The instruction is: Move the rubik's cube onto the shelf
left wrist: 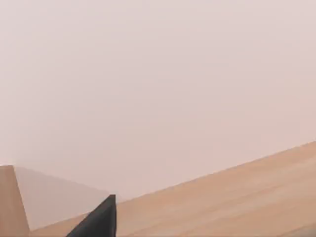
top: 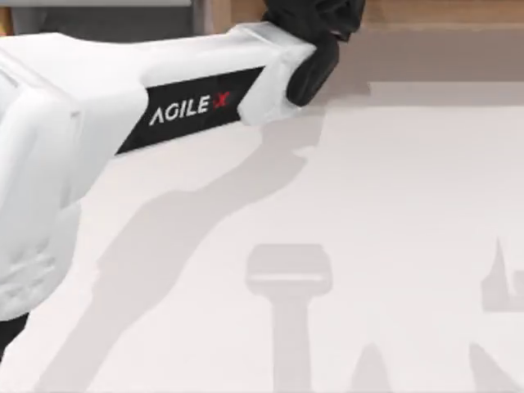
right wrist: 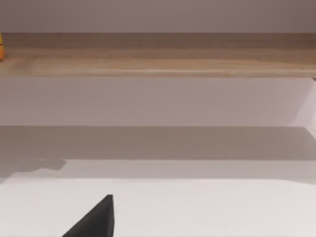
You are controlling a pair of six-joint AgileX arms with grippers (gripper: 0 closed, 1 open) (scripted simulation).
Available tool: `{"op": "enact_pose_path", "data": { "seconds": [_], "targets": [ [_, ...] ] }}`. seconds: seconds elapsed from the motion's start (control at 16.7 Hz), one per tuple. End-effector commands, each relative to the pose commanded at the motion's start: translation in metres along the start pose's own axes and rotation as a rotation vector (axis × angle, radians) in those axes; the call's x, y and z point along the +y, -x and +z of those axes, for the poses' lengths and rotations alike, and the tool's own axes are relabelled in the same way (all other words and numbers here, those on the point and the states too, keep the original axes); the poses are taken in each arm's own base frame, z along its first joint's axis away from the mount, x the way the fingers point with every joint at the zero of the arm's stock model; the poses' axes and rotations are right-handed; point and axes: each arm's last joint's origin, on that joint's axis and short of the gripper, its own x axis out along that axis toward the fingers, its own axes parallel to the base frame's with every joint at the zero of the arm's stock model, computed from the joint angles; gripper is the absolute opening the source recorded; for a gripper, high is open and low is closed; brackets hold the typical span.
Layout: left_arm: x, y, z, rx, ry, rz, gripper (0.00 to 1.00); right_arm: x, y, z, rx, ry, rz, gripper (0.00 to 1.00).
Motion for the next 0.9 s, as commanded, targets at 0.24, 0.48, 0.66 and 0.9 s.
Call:
{"op": "enact_pose_path", "data": {
  "seconds": [0.24,0.48,0.66,0.9],
  "targets": [
    [0.122,-0.003,0.021,-0.187,-0.335,0.1,1.0,0.0,0.0,0.0,0.0,0.0,0.0,1.0],
    [0.256,0.032,-0.014,-0.18,-0.807,0.201,1.0,0.0,0.0,0.0,0.0,0.0,0.0,1.0],
    [0.342,0.092,-0.06,-0.047,-1.134,0.199,1.0,0.0,0.0,0.0,0.0,0.0,0.0,1.0],
    [0.414,0.201,-0.112,0.192,-1.409,0.106,1.0,0.0,0.0,0.0,0.0,0.0,0.0,1.0]
  ]
}}
